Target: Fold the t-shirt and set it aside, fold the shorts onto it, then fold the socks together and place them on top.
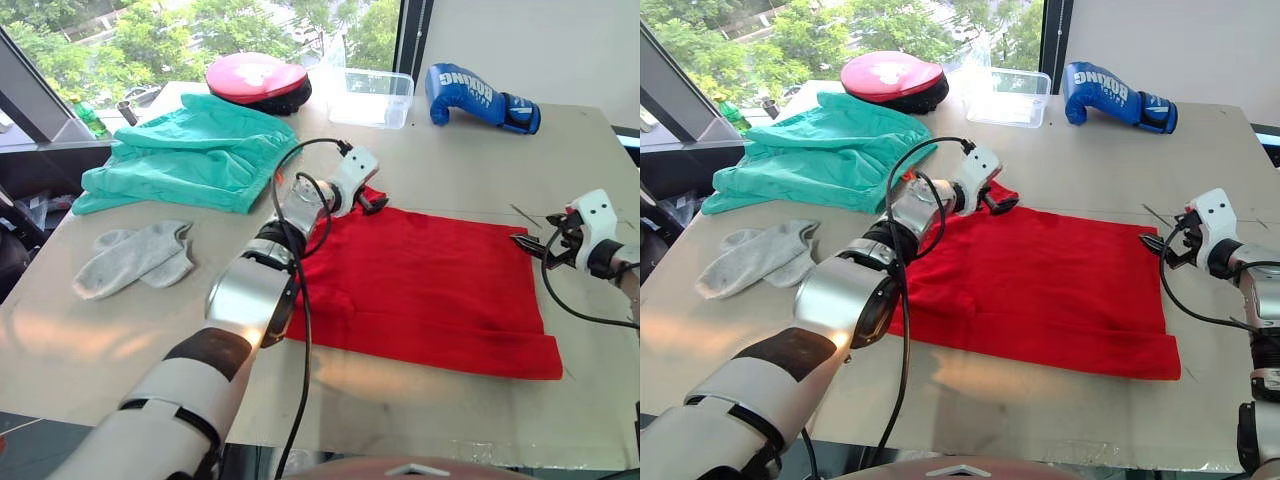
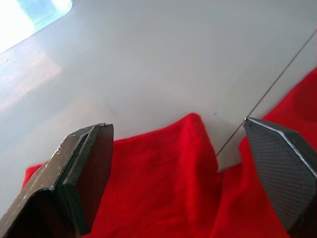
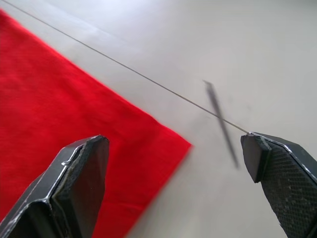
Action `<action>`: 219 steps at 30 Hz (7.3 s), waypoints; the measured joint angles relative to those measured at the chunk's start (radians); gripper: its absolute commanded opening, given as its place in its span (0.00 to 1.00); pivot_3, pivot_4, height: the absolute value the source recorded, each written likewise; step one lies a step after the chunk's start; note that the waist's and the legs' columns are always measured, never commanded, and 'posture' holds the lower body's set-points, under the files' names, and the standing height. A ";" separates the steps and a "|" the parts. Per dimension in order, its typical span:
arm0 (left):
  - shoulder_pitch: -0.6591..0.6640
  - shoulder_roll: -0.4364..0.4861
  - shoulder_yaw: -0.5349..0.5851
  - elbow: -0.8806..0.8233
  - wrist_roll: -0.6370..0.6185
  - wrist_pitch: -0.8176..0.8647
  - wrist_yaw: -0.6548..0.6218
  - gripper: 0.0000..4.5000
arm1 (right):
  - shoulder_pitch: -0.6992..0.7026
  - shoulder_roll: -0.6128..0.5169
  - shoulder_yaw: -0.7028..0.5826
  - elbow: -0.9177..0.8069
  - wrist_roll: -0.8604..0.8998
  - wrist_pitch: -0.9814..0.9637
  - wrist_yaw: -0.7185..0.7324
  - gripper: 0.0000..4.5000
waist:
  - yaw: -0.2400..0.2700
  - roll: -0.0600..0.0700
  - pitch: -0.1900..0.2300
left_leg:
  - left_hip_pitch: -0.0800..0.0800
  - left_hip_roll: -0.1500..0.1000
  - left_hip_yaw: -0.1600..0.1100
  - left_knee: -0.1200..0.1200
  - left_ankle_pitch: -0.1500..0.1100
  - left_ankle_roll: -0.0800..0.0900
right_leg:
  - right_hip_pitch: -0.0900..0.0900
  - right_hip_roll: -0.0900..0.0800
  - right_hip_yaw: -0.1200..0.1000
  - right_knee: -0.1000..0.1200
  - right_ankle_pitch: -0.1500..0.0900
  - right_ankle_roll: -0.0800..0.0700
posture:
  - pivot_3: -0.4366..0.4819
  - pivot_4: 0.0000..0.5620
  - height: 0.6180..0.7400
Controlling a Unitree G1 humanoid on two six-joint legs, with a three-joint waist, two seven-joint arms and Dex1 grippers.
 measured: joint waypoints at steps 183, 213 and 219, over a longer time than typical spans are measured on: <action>0.723 0.168 -0.128 -1.261 -0.065 0.456 0.002 0.00 | 0.113 -0.032 0.033 0.369 -0.175 -1.059 0.233 0.53 | -0.003 0.002 0.001 | 0.017 0.004 0.012 0.002 0.000 0.000 | 0.006 -0.002 0.013 0.012 0.000 0.000 | 0.48 0.27 0.96; 0.760 0.340 -0.147 -1.510 -0.134 0.692 -0.185 0.95 | 0.173 -0.066 0.000 -0.325 0.234 -0.015 0.321 1.00 | 0.001 0.001 0.001 | 0.016 0.004 0.011 0.001 -0.003 0.005 | 0.006 -0.002 0.012 0.012 0.000 0.000 | 0.48 0.27 0.96; 0.727 0.367 -0.081 -1.543 -0.261 0.744 -0.277 0.98 | 0.163 -0.047 -0.001 -0.364 0.238 0.010 0.296 1.00 | 0.000 0.001 0.002 | 0.015 0.004 0.010 0.001 -0.003 0.005 | 0.005 -0.001 0.011 0.012 0.000 0.000 | 0.48 0.27 0.96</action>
